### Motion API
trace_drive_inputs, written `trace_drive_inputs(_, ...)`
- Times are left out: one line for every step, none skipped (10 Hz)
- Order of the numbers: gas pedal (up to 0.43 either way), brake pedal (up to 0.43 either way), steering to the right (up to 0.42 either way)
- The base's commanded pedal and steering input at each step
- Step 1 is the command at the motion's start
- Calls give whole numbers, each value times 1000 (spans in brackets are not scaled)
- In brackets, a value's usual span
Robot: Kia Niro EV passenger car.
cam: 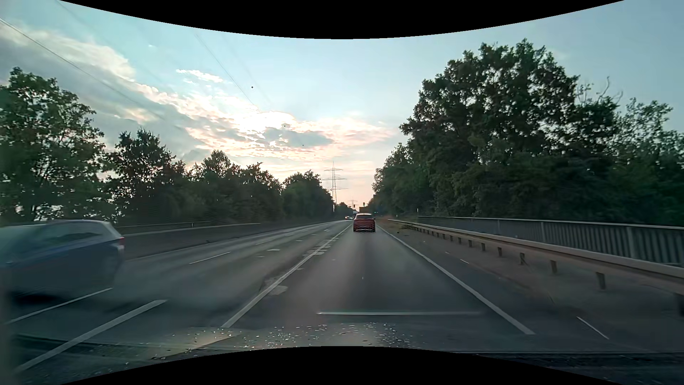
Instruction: Follow the waypoints while adhering to traffic rules and regulations
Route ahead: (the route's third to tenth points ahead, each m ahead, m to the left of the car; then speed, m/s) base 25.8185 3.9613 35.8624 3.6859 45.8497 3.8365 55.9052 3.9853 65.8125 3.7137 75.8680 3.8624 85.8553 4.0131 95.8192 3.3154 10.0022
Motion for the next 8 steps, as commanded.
trace_drive_inputs(0, 0, -4)
trace_drive_inputs(0, 0, -4)
trace_drive_inputs(0, 0, -4)
trace_drive_inputs(0, 0, -4)
trace_drive_inputs(0, 0, -4)
trace_drive_inputs(0, 0, -3)
trace_drive_inputs(0, 0, -3)
trace_drive_inputs(0, 0, -3)
